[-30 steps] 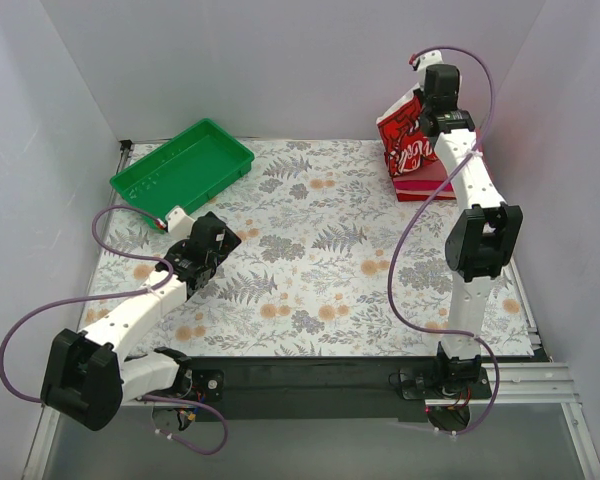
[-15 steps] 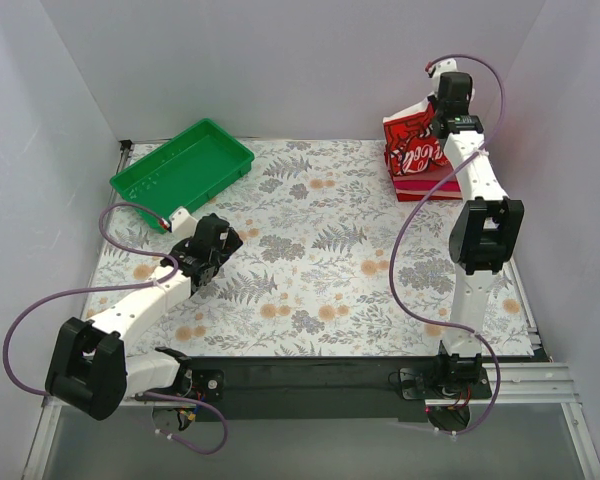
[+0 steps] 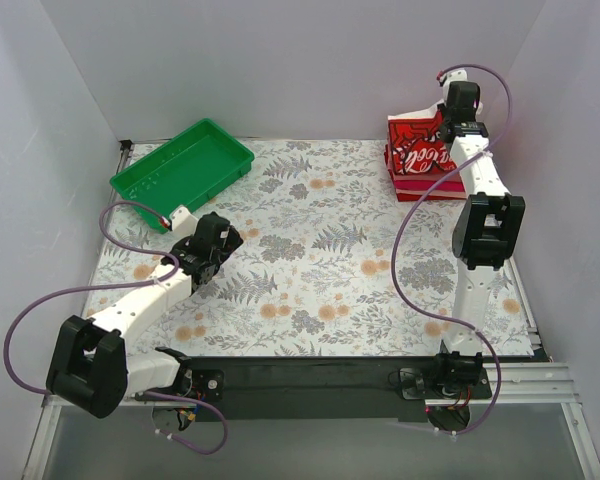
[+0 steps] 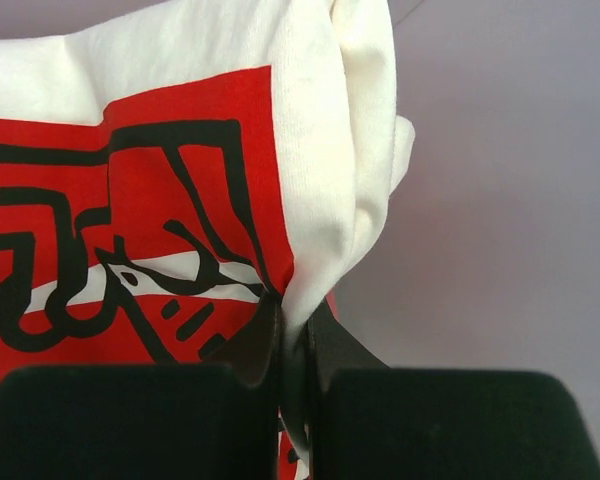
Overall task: Fold and stack the t-shirts
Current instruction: Neatly place the folded tshirt to the corner
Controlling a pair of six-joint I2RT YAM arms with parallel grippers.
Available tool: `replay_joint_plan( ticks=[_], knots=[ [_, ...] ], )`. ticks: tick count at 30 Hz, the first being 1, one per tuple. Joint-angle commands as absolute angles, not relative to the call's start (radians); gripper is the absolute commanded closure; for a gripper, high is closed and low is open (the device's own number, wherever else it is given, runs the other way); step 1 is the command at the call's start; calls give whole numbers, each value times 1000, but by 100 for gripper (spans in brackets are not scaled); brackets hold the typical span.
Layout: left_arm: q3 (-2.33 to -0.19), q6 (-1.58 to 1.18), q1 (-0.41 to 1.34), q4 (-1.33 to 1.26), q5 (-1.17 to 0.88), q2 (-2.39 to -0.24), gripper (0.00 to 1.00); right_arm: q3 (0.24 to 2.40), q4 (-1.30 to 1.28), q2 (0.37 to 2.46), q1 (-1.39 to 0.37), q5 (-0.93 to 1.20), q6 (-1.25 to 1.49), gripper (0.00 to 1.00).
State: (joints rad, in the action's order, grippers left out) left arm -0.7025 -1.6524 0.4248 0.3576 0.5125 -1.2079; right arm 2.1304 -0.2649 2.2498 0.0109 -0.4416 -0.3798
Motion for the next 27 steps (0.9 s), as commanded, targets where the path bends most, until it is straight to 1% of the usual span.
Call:
replay_joint_plan(
  ticks=[1, 10, 12, 13, 14, 15, 16, 22, 27],
  knots=[
    [-739, -1641, 423, 353, 546, -1216, 7, 2129, -196, 2263, 34, -416, -360, 99],
    [-744, -1641, 423, 354, 545, -1233, 7, 2120, -192, 2293, 51, -405, -341, 99],
    [-747, -1641, 422, 356, 545, -1235, 7, 2123, -190, 2304, 55, -407, -328, 80],
    [-746, -1640, 423, 354, 545, -1235, 7, 2125, -189, 2307, 57, -408, -324, 66],
    [-746, -1641, 423, 356, 545, -1235, 7, 2128, -187, 2312, 57, -410, -321, 28],
    [-746, -1641, 423, 356, 546, -1236, 7, 2131, -187, 2315, 58, -416, -316, 4],
    [-749, -1641, 423, 357, 548, -1236, 7, 2134, -187, 2315, 58, -423, -314, 2],
    [-759, -1651, 423, 379, 552, -1226, 5, 2103, -187, 2240, 57, -388, -270, 2],
    [-762, -1654, 423, 400, 525, -1174, 5, 1981, -189, 2070, 45, -309, -233, 2]
  ],
)
